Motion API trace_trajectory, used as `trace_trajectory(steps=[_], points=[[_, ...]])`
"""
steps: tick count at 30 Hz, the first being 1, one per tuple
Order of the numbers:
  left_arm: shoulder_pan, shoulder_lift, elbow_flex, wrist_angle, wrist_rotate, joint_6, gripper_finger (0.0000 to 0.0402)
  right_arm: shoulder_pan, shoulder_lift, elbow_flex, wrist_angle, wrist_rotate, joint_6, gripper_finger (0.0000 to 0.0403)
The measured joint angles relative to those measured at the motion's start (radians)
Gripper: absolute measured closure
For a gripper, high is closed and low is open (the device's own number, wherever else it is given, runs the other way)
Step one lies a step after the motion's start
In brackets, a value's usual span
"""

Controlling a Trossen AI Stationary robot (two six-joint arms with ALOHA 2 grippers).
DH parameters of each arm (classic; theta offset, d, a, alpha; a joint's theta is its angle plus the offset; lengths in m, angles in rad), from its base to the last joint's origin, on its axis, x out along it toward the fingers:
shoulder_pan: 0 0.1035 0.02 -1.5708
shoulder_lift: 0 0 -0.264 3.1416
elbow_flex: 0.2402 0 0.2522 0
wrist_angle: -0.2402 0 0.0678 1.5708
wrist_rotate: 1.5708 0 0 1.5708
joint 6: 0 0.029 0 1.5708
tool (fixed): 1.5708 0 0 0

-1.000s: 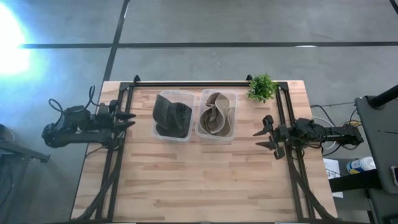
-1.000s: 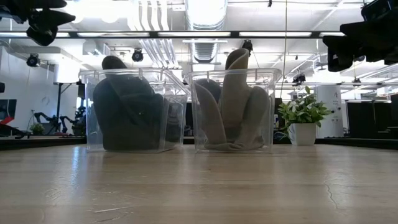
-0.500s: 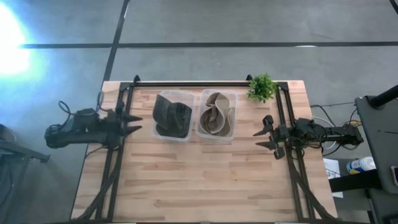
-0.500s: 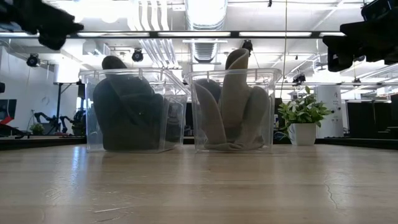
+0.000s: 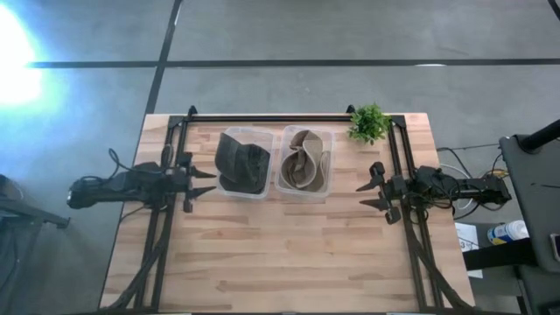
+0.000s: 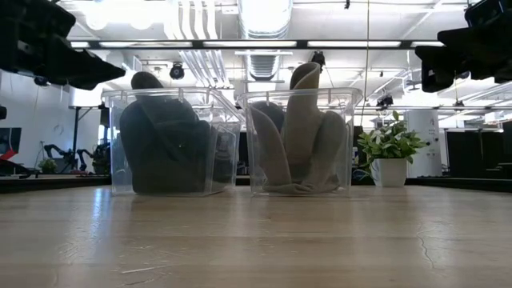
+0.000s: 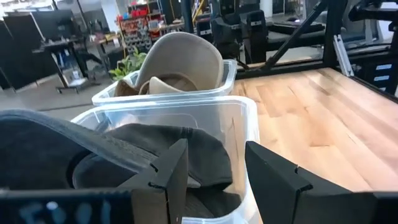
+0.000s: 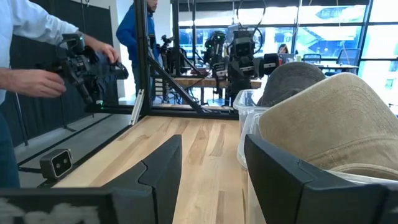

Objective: Pick & Place hat
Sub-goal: Return to Home Position

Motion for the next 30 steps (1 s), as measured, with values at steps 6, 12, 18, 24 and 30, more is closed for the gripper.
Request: trace_trajectory(steps=[6, 12, 18, 24, 30], points=[[0.0, -0.012, -0.04, 0.043, 0.005, 0.005, 0.0248, 0.0, 0.0, 0.0, 0.0, 0.0, 0.0, 0.0232], [-0.001, -0.017, -0.064, 0.058, 0.016, 0.005, 0.0248, 0.0, 0.0, 0.0, 0.0, 0.0, 0.0, 0.0232], [-0.001, -0.017, -0.095, 0.111, 0.024, 0.016, 0.0248, 0.0, 0.0, 0.0, 0.0, 0.0, 0.0, 0.0232], [-0.002, -0.017, -0.107, 0.153, 0.027, 0.079, 0.0248, 0.001, 0.0, 0.0, 0.0, 0.001, 0.0, 0.0232], [-0.002, -0.017, -0.124, 0.22, 0.056, 0.097, 0.0248, 0.0, 0.0, 0.0, 0.0, 0.001, 0.0, 0.0232]])
